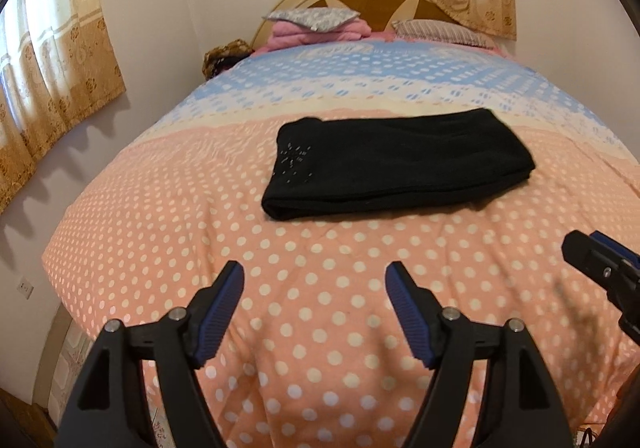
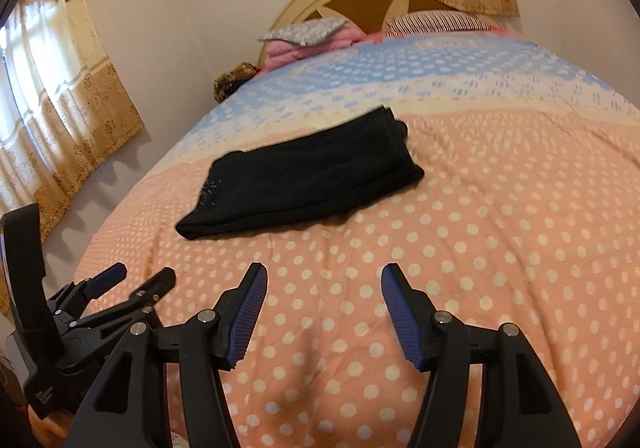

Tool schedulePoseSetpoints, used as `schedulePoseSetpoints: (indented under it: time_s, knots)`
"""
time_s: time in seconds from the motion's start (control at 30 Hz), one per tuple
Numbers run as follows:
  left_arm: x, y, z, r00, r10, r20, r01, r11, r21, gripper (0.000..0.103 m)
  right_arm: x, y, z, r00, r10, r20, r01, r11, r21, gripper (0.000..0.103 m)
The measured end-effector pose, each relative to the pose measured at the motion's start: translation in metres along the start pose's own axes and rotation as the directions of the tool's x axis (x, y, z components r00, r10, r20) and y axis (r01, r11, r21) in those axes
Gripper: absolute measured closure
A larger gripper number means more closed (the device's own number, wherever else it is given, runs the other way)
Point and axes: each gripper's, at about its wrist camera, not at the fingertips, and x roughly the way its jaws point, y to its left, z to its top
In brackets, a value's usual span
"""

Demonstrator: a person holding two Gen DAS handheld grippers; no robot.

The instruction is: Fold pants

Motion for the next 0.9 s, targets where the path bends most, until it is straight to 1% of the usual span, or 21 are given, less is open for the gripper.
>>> schedulePoseSetpoints:
  time_s: [0.13,0.33,0.5,0.53,0.6,0.63,0.77,0.9]
  knots:
    - [-0.007,-0.006,-0.001,1.000,-0.002,0.011,0.002,1.000,0.025,0.027,-0.012,0.004,0.001,1.000,-0.003,0.023,0.004,1.000,-0.009,0.042]
    - [-0.017,-0.010,-0.002,0.999,-0.031,0.013,0.031,0.999,0.014,0.027,-0.031,0.004,0.001,0.998,-0.025,0.065,0.026,1.000,-0.007,0.041]
    - [-0.033,-0.012,-0.001,0.997,-0.062,0.041,0.062,0.998,0.005,0.014,-0.052,0.010,0.003,0.991,-0.052,0.127,0.055,0.998,-0.023,0.041]
    - [-0.037,-0.013,-0.001,0.996,-0.066,0.054,0.066,0.998,0.010,0.013,-0.055,0.012,0.003,0.989,-0.056,0.134,0.060,0.998,-0.028,0.040]
    - [-0.043,-0.013,-0.001,0.995,-0.068,0.068,0.067,0.998,0.012,0.003,-0.062,0.017,0.002,0.986,-0.073,0.150,0.080,0.996,-0.042,0.037]
    - [-0.047,-0.013,-0.001,0.994,-0.069,0.079,0.069,0.998,0.007,0.002,-0.065,0.019,0.002,0.984,-0.081,0.160,0.089,0.995,-0.045,0.035]
    - [-0.061,-0.007,0.000,0.990,-0.074,0.119,0.076,0.997,-0.014,0.000,-0.079,0.027,0.000,0.976,-0.092,0.196,0.104,0.993,-0.053,0.035]
    - [-0.074,-0.003,0.001,0.986,-0.041,0.164,0.044,0.999,-0.017,0.000,-0.092,0.033,-0.001,0.968,-0.093,0.234,0.110,0.992,-0.058,0.034]
